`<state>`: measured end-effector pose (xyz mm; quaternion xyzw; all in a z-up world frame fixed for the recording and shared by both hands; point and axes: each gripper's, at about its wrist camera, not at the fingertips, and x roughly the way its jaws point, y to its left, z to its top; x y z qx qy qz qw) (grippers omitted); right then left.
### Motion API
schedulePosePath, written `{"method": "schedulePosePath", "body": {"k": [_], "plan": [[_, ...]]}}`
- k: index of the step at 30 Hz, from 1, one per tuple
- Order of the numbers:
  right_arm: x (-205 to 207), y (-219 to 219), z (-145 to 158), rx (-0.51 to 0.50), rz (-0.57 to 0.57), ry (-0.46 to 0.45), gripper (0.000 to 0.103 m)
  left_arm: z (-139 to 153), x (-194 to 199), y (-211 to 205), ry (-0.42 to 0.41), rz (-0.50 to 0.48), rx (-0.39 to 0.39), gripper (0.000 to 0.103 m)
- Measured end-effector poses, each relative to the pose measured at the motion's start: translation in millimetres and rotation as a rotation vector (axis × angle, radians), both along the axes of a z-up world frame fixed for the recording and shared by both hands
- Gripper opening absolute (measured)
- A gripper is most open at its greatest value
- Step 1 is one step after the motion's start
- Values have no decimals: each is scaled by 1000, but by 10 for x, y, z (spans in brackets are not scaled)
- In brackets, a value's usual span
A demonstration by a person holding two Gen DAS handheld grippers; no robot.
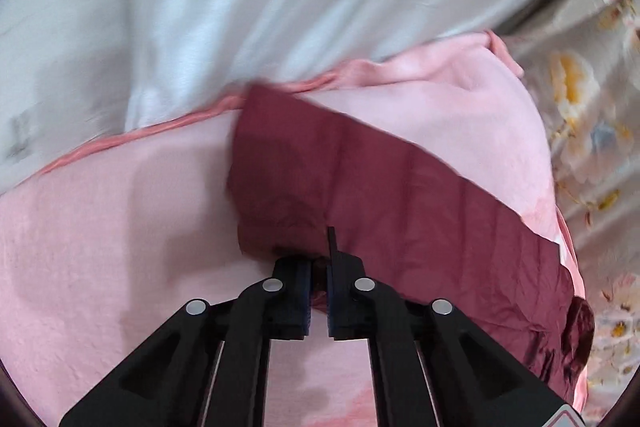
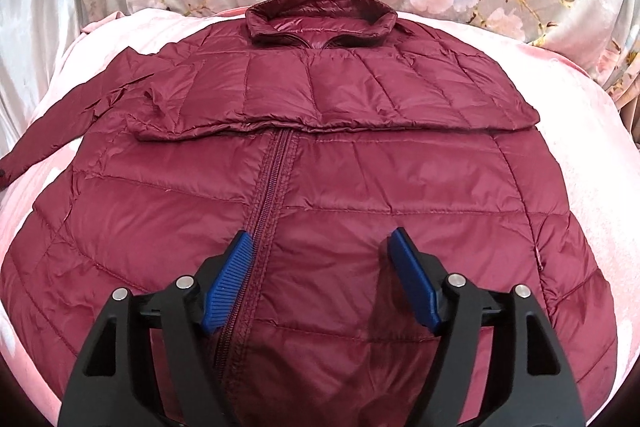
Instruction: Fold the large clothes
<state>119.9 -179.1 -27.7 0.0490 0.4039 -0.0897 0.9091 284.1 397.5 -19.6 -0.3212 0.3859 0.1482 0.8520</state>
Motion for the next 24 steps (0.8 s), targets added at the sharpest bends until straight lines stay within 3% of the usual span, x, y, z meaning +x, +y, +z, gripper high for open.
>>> {"method": "schedulePosePath", "body": {"k": [2, 6, 10, 13, 16, 18, 20, 24], "plan": [[-2, -14, 0, 7, -1, -2, 70, 206, 44, -204, -39, -40, 66, 1], [-13, -22, 19, 6, -9, -14, 70, 910, 163, -1023, -181, -208, 183, 1], [-41, -83, 69, 37, -26, -34, 70, 1621, 114, -2237, -338, -461, 269, 1], [-71, -202, 138, 70, -53, -48, 70, 1827, 3, -3081, -396, -637, 276, 2], [-124, -349, 217, 65, -88, -61, 70, 1766, -81, -3929, -388, -795, 244, 5], [-174, -475, 260, 58, -113, -71, 70, 1559, -120, -4395, -344, -880, 187, 17], [-217, -601, 272, 52, -137, -70, 70, 1283, -209, -4722, -280, -947, 121, 63], [-255, -779, 309, 45, -152, -71, 70, 790, -355, -4900, -185, -985, 63, 63]]}}
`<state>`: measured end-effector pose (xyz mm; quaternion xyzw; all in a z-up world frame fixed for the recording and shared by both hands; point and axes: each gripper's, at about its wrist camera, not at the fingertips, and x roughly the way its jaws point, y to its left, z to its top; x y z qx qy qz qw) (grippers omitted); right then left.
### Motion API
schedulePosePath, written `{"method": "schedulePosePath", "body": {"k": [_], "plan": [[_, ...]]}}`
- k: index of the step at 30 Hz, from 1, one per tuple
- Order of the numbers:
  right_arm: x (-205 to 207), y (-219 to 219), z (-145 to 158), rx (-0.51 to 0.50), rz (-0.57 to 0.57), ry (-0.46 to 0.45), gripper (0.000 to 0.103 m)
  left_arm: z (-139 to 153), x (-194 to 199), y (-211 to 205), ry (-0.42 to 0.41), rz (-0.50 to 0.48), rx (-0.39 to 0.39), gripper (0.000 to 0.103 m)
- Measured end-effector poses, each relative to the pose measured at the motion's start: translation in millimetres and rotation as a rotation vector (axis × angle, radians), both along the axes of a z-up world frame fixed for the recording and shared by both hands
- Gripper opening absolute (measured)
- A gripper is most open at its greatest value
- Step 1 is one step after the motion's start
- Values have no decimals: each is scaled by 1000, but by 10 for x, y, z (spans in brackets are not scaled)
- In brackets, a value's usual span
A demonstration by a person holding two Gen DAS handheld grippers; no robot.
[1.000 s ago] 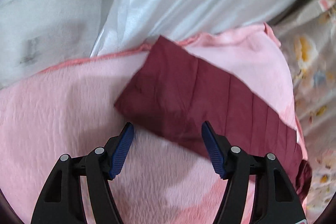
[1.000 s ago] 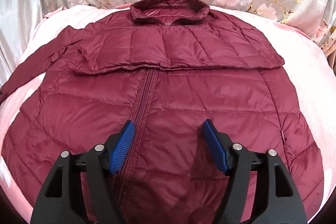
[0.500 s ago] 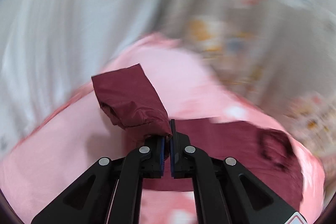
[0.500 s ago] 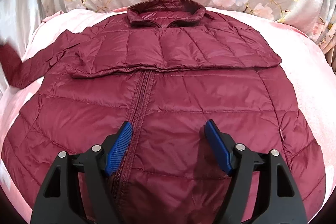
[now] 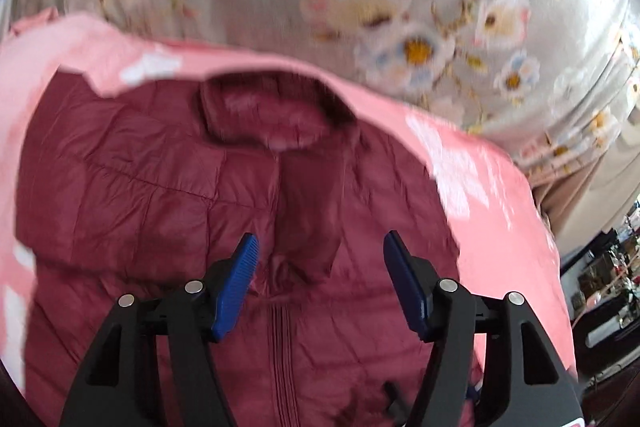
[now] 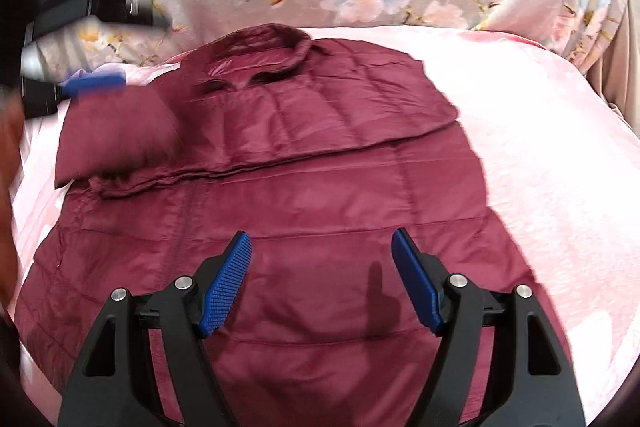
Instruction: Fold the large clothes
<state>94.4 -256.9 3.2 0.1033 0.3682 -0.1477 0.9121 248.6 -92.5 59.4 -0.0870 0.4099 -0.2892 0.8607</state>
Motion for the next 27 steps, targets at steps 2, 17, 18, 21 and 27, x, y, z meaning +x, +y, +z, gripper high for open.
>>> {"method": "schedulePosePath", "body": {"k": [2, 17, 18, 21, 27], "plan": [[33, -41, 52, 8, 13, -9, 71, -102, -37, 194, 21, 12, -29, 64], [1300, 27, -111, 357, 125, 53, 68, -932, -3, 2117, 192, 404, 28, 61], [1367, 26, -167, 368, 120, 73, 61, -954, -3, 2123, 185, 404, 27, 61], [1453, -7, -171, 391, 113, 81, 6, -931, -18, 2122, 175, 400, 27, 61], [1279, -429, 677, 207, 29, -129, 4, -913, 49, 2234, 225, 394, -65, 61]]}}
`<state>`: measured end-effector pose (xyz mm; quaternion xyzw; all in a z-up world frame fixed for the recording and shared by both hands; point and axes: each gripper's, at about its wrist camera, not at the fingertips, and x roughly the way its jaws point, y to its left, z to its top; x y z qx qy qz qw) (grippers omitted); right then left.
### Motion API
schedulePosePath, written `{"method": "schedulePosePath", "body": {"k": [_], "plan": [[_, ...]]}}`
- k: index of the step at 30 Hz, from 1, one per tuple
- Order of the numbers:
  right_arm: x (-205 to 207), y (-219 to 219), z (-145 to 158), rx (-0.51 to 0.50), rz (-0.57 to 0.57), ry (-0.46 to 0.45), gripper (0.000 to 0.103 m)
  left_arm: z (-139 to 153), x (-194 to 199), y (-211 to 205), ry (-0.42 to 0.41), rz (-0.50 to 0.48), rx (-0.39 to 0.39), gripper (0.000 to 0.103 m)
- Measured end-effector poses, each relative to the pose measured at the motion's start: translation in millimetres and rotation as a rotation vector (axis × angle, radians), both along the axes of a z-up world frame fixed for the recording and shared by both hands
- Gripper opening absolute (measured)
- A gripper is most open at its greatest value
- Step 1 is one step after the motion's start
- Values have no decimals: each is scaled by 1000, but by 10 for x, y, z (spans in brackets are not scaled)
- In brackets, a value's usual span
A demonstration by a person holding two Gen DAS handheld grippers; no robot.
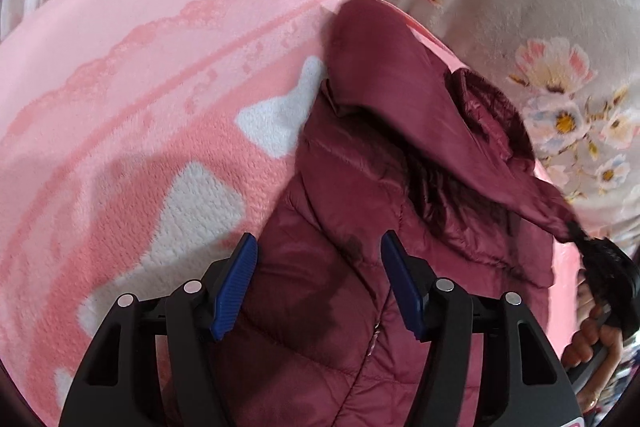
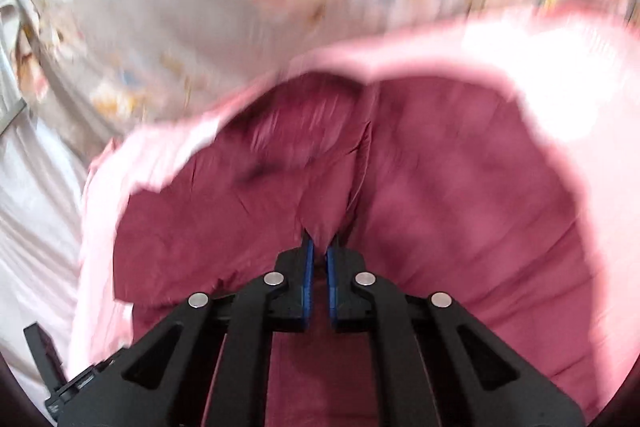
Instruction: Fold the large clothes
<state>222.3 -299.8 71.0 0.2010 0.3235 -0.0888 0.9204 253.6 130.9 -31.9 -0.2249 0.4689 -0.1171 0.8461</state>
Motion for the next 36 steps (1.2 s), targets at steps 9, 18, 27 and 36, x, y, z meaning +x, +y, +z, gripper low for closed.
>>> {"method": "schedulePosePath", "body": {"k": [9, 18, 27, 36], "plan": [[-18, -599, 138, -156, -99, 60, 4, 351, 474, -274, -7, -49, -157, 61], [1, -544, -55, -113, -19, 70, 4, 21, 1157, -427, 133, 30, -314, 61], [-73, -554, -224, -124, -19, 71, 4, 200, 1212, -271, 32, 62, -133, 0], [-78, -463, -973, -160, -8, 241, 4, -77, 1097, -422, 10, 38, 78, 2]]}}
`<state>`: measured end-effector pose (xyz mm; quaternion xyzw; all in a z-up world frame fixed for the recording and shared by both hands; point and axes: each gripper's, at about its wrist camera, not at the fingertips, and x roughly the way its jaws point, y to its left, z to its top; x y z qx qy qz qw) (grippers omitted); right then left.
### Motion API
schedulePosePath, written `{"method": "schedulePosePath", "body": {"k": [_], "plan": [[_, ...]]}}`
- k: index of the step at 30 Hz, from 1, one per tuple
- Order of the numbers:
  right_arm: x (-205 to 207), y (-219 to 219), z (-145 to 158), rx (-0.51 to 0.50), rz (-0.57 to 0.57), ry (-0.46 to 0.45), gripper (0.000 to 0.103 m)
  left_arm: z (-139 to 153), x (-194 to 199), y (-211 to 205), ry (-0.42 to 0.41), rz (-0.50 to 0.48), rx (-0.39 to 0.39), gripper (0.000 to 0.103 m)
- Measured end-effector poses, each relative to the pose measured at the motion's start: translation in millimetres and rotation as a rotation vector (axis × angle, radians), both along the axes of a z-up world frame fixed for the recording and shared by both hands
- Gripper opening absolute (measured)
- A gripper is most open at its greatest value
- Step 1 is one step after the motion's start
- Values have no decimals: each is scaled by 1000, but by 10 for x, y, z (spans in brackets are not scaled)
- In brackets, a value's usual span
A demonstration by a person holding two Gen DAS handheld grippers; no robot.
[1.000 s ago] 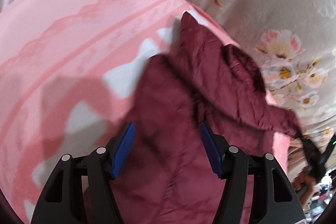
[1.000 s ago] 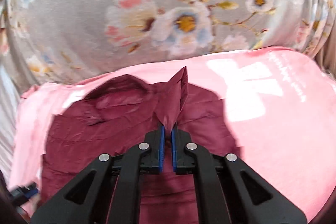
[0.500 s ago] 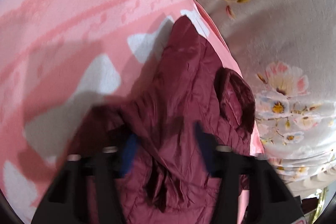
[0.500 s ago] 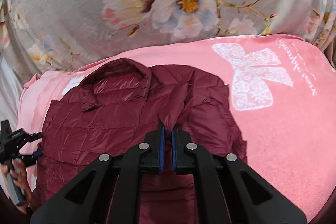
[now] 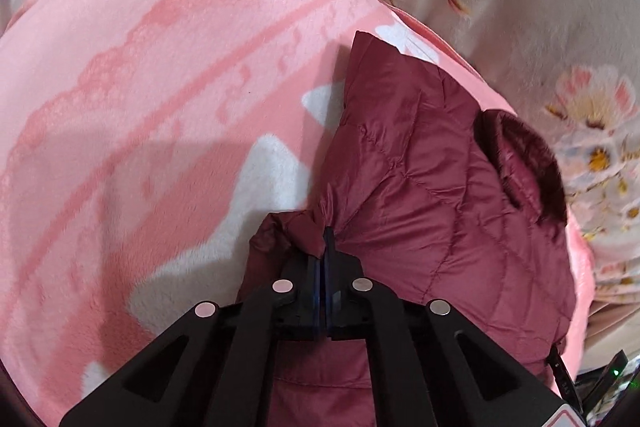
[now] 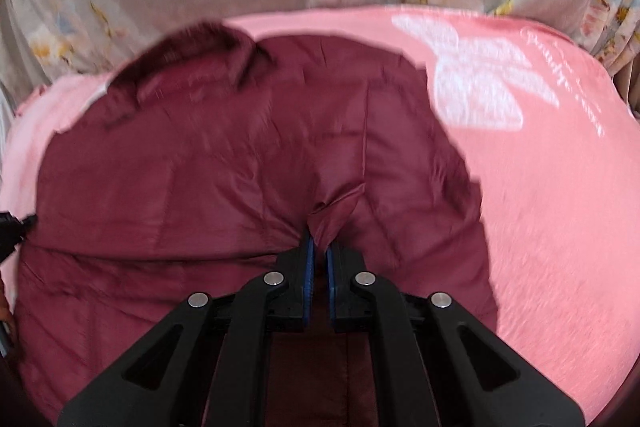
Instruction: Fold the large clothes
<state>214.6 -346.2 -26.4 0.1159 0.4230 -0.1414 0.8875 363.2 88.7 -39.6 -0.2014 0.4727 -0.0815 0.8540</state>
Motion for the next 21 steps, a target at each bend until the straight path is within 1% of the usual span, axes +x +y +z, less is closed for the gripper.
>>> {"method": "schedulePosePath", "body": {"k": [4, 6, 7, 8, 9, 11, 13, 14, 15, 16, 17, 20, 21], "plan": [[15, 40, 7, -34, 3, 14, 5, 11, -37, -103, -34, -16, 86, 2], [-19, 61, 67, -41, 6, 24, 7, 43, -68, -146, -46, -23, 130, 6], [-58, 64, 120, -41, 6, 26, 9, 79, -103, -151, -48, -25, 158, 9], [-94, 67, 171, -37, 7, 25, 14, 121, -143, -154, -55, -29, 177, 10], [-148, 49, 253, -33, 1, 19, 17, 203, -216, -145, -71, -42, 205, 10], [-244, 7, 466, -43, -17, -19, 30, 352, -306, -150, -90, -70, 237, 10], [-275, 1, 667, -62, -28, -69, 33, 543, -369, -173, -117, -72, 272, 10], [-257, 14, 745, -72, -24, -87, 33, 607, -373, -196, -132, -75, 277, 10], [-194, 62, 844, -93, -9, -108, 33, 713, -356, -248, -155, -82, 282, 10], [-110, 117, 904, -115, 5, -117, 33, 785, -328, -309, -168, -88, 278, 13], [7, 184, 937, -132, 24, -120, 33, 858, -271, -402, -180, -93, 268, 18], [351, 293, 877, -114, 78, -116, 33, 893, -87, -726, -181, -123, 265, 28], [494, 317, 796, -94, 90, -110, 33, 867, -24, -819, -172, -131, 268, 28]]}}
